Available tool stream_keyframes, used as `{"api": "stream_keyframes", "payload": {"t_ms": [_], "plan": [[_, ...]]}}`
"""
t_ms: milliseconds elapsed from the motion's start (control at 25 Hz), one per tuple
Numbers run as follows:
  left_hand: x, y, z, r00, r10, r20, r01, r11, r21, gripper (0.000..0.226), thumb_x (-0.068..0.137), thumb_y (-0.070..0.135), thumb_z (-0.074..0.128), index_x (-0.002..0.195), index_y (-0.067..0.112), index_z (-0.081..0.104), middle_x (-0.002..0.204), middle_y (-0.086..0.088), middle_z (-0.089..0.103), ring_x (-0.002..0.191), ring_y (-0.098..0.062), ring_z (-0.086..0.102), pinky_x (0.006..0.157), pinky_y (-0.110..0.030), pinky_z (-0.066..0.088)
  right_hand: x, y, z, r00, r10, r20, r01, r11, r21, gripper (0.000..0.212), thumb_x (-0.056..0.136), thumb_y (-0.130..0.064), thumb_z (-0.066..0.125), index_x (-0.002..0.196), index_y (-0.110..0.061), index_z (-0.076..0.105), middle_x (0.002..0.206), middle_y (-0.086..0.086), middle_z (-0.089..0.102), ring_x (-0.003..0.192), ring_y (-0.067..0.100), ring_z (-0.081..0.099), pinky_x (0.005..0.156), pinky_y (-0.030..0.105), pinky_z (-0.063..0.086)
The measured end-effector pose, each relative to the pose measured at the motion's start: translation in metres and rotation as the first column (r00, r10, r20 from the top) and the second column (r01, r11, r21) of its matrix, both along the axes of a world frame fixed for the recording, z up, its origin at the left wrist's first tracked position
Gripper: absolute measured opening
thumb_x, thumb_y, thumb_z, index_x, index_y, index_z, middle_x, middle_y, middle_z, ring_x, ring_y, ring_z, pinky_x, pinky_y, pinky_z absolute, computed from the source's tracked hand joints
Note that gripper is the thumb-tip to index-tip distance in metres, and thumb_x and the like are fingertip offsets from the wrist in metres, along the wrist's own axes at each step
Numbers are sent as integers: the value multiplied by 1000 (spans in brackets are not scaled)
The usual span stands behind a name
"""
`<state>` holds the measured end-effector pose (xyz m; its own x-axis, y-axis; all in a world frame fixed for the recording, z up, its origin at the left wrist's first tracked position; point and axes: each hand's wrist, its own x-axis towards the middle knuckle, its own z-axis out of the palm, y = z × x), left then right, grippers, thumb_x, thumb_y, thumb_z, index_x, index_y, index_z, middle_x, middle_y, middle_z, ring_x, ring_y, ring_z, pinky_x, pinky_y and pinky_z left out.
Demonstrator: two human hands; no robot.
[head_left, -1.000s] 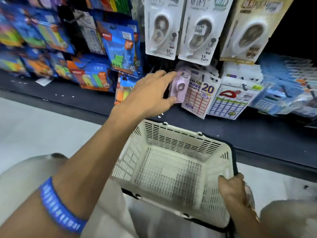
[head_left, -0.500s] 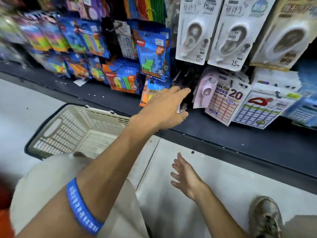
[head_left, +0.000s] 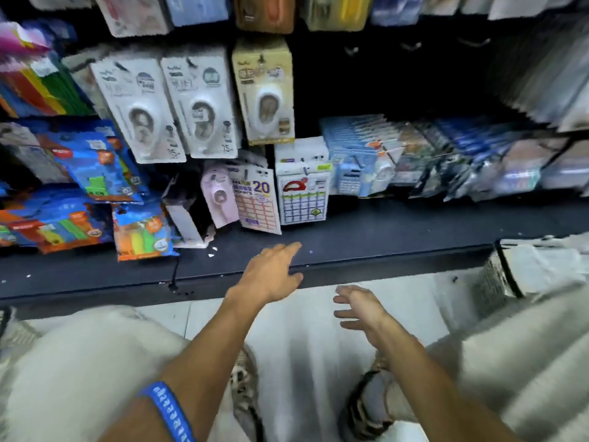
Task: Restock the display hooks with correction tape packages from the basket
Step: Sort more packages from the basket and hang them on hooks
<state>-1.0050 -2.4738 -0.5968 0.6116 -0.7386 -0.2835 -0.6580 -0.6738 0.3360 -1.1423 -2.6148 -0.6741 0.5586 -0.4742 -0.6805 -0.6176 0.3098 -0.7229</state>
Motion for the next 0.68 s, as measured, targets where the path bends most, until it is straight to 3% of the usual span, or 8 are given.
{"api": "stream_keyframes", "payload": {"t_ms": [240, 320, 440, 560, 680], "plan": [[-67, -112, -1, 959, -280, -40, 275, 957, -96, 70, 98, 37, 58, 159, 27, 26, 161, -4, 37, 144, -31, 37, 114, -43, 37, -93, -74, 16, 973, -219, -74, 199, 956, -216, 11, 100, -22, 54, 104, -18, 64, 115, 6, 66, 88, 24, 64, 69, 31, 48], [-83, -133, -11, 942, -330, -67, 322, 941, -107, 69, 98, 36, 57, 159, 27, 26, 160, -2, 38, 144, -29, 37, 115, -42, 36, -117, -108, 19, 957, -273, -97, 224, 910, -349, 16, 98, -18, 60, 112, -13, 65, 122, 10, 64, 96, 27, 61, 73, 31, 48], [-88, -151, -39, 940, -331, -83, 327, 943, -57, 69, 98, 36, 58, 159, 27, 28, 162, 1, 36, 147, -26, 36, 118, -40, 34, -149, -161, 13, 925, -295, -240, 87, 780, -620, 45, 94, -18, 62, 137, -5, 53, 137, 18, 58, 122, 36, 56, 102, 42, 46], [-85, -162, -71, 953, -281, -115, 280, 960, -27, 67, 98, 37, 59, 158, 27, 31, 162, 1, 37, 148, -24, 36, 119, -41, 33, -179, -204, -10, 866, -331, -375, -83, 645, -760, 46, 98, -25, 55, 138, -5, 46, 137, 21, 55, 124, 41, 53, 102, 49, 45], [-85, -160, -107, 959, -226, -171, 231, 973, 5, 62, 99, 36, 58, 156, 30, 35, 160, 5, 40, 146, -19, 39, 118, -33, 34, -202, -237, -40, 826, -232, -514, -247, 670, -700, 46, 96, -16, 54, 139, -5, 45, 134, 22, 57, 123, 40, 55, 101, 46, 46]]}}
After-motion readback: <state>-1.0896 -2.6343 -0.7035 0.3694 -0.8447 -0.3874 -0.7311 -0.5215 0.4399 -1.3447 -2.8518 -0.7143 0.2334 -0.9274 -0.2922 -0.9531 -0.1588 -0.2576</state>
